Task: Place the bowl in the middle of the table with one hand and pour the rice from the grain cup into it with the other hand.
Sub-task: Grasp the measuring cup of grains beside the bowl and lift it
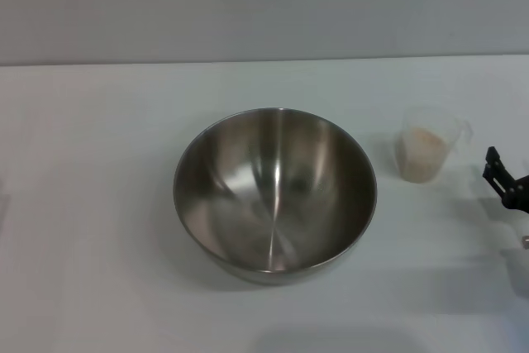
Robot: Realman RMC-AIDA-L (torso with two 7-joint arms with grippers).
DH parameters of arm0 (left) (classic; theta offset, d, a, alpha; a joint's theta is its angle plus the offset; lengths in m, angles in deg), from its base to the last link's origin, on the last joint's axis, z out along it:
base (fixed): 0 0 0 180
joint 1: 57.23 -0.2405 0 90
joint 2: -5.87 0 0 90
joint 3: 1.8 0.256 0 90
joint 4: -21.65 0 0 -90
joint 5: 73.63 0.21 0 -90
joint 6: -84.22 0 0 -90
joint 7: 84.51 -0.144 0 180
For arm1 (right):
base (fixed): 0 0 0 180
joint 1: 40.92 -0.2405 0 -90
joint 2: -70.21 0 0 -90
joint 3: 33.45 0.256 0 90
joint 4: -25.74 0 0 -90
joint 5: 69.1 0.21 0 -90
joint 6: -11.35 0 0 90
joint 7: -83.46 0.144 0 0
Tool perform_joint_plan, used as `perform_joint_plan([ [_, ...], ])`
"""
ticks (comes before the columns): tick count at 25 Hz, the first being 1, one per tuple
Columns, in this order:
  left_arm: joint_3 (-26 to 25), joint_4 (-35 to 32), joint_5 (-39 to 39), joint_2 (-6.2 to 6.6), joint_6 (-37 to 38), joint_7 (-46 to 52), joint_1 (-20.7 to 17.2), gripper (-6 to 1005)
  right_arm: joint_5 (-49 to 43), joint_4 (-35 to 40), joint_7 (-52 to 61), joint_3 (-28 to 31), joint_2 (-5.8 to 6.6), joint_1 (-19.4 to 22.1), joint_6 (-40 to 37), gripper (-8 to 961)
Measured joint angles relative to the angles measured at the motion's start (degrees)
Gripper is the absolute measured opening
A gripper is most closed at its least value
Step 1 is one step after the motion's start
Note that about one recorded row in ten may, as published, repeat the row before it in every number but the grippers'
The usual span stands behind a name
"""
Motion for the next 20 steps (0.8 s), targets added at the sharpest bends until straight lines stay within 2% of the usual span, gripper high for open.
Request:
perform_joint_plan([
  [7,0.4,0.1,0.0,0.0,0.2,0.0,0.0,817,0.0,-0.1,0.0,-0.1,-0.03,-2.2,3.5,826],
  [20,0.6,-0.4,0.0,-0.07,0.3,0.1,0.0,816,0.0,0.1,0.1,0.1,0.04,-4.0,5.0,825],
])
